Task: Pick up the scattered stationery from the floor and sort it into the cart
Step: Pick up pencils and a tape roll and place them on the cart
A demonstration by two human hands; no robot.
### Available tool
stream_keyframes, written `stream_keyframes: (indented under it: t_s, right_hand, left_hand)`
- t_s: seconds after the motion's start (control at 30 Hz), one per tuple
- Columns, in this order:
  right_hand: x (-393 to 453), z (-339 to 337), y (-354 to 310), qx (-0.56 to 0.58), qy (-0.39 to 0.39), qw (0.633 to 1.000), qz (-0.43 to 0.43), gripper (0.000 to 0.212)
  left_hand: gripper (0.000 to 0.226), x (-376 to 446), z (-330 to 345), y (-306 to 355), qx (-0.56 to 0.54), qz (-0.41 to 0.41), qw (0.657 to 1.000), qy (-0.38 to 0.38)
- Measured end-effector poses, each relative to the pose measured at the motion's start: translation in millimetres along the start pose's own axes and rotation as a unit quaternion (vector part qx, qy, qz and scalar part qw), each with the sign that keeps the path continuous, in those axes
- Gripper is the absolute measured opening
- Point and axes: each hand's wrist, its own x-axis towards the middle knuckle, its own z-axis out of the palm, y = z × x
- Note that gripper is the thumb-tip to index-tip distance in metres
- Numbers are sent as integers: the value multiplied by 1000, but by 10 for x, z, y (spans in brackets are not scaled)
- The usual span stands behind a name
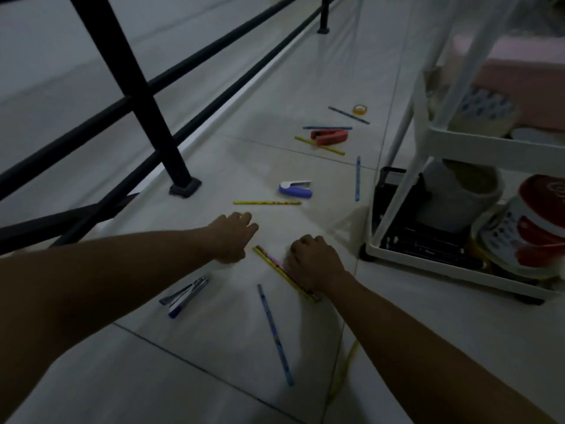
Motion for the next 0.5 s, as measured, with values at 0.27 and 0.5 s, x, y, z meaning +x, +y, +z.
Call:
stream_keyframes:
  t_s: [0.27,0.5]
  right_hand:
    - [7,23,-17,12,51,998,19,49]
    - [67,19,60,15,32,999,5,31]
  left_hand:
    - [73,208,194,-187,-106,-100,988,-49]
    - [56,278,214,-249,-175,-72,981,-49]
